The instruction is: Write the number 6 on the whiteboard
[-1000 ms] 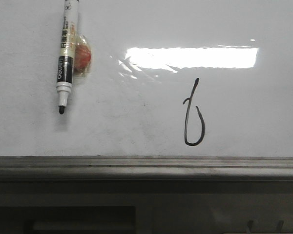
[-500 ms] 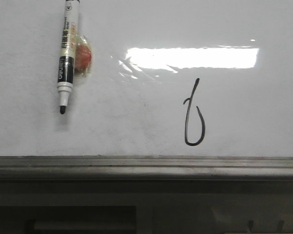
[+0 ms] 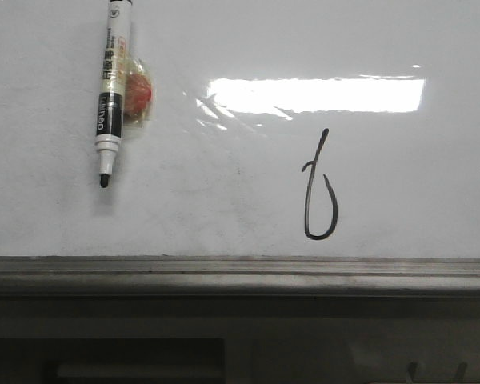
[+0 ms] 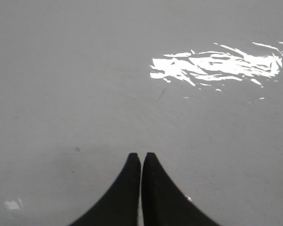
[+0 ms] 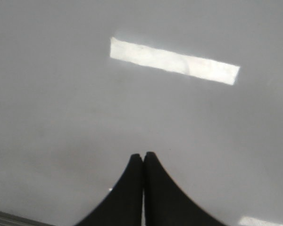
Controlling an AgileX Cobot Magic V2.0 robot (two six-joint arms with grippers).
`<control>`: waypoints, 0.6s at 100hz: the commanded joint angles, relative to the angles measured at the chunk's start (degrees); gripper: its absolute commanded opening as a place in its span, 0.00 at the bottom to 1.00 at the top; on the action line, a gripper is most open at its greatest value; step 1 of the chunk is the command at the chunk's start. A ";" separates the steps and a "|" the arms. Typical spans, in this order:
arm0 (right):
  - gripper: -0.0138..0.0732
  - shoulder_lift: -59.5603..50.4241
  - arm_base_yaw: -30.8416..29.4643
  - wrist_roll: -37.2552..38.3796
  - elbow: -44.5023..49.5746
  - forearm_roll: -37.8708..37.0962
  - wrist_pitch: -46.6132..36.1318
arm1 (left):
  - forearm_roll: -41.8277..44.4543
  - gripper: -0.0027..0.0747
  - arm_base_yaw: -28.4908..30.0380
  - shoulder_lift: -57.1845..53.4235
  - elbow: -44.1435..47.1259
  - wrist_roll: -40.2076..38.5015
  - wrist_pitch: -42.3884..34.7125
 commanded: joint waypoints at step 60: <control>0.09 -0.93 -0.26 0.18 1.35 -0.72 -4.79 | -0.56 0.01 0.13 -1.79 2.78 -0.49 -4.05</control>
